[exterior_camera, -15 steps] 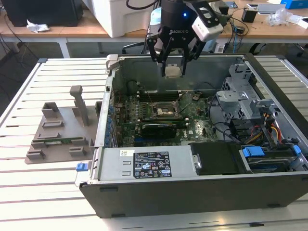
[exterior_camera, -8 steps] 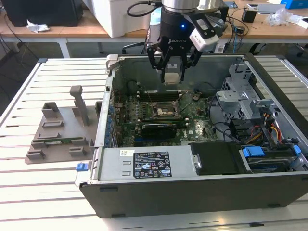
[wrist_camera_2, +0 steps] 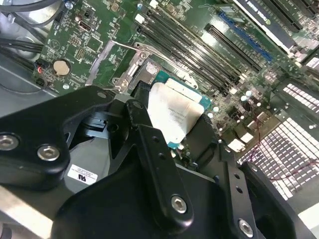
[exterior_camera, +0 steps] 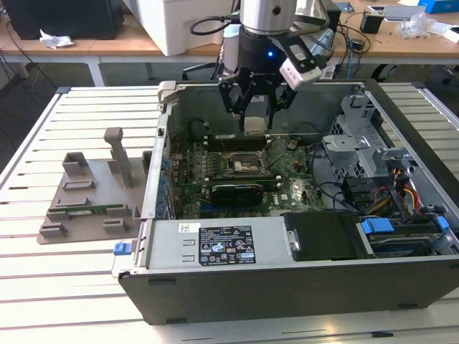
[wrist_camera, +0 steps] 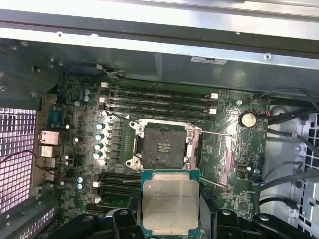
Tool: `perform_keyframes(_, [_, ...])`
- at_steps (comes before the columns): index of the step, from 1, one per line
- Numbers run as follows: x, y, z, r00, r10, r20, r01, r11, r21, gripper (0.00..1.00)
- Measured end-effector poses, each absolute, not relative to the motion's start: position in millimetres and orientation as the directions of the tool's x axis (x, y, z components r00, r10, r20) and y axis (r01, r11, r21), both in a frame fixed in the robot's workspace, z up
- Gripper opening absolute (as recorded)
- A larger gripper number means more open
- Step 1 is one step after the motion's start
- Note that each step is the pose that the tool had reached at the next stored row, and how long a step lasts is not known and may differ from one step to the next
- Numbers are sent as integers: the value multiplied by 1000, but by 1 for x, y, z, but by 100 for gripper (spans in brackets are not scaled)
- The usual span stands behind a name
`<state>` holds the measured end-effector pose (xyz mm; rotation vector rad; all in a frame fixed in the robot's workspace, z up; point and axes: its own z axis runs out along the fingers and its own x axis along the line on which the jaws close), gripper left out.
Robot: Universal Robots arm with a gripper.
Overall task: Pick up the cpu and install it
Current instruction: 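Pick up the cpu and move it towards the insertion slot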
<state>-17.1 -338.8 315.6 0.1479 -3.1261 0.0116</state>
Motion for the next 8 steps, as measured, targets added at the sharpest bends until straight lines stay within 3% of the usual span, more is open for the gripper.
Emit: perform_keyframes(8, [-17,-337,299,-995,-96,12,-96,995,-7,55])
